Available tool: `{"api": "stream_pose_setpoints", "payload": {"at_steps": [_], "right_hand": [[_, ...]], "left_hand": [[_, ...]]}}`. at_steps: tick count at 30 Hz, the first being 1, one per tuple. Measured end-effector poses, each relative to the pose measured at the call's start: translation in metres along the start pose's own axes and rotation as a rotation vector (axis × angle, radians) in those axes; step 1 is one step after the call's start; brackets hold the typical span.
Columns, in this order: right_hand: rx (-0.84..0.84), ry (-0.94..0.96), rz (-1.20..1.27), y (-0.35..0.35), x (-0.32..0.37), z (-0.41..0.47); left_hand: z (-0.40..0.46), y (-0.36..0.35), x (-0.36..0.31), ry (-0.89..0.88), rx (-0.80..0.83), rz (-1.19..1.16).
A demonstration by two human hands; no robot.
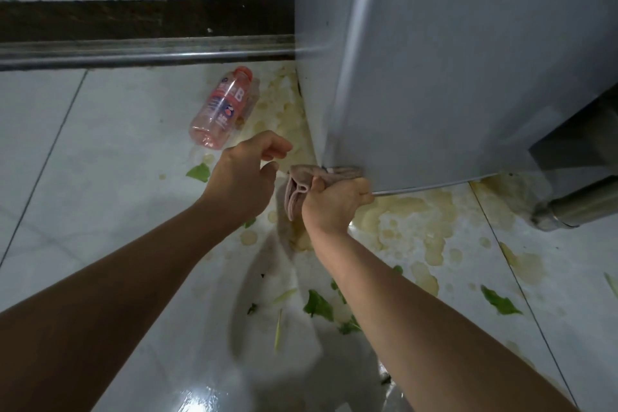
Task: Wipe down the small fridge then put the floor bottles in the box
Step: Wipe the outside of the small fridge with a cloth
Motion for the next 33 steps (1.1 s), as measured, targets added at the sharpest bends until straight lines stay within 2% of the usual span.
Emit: {"api": "stream_pose_setpoints", "payload": {"at_steps": [7,11,13,18,23,28,33], "right_hand": [[0.073,-0.133,-0.083,-0.015,-0.035,0.015],[0.062,-0.174,0.100,-0.011,-0.046,0.030],[0.041,-0.190,0.111,-0.003,-0.052,0.038],[-0.070,-0.244,0.163,0.043,-0.070,0.083],[-0.145,-0.234,0.120,0.106,-0.083,0.136],[-0.182,-0.212,-0.116,0.153,-0.088,0.175],[-0.190,-0.207,-0.114,0.185,-0.091,0.206]], "left_hand": [[-0.005,-0.007,0.001,0.035,0.019,-0.003],[-0.004,-0.021,-0.002,0.056,0.044,-0.028],[-0.003,-0.027,-0.005,0.059,0.034,-0.026],[0.005,-0.045,-0.024,0.007,-0.002,-0.010],[0.014,-0.050,-0.028,0.034,-0.133,0.021],[0.011,-0.051,-0.030,-0.027,-0.158,0.096],[0.010,-0.052,-0.033,-0.073,-0.152,0.142]]}}
Point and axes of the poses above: each hand's wrist, its own z-axis towards the middle knuckle, its own y-axis out of the back of the hand, x = y × z, the point moved 8 cm from there along z, towards the middle knuckle, and after that the axes turned 8 degrees about -z, right-handed, at the moved point
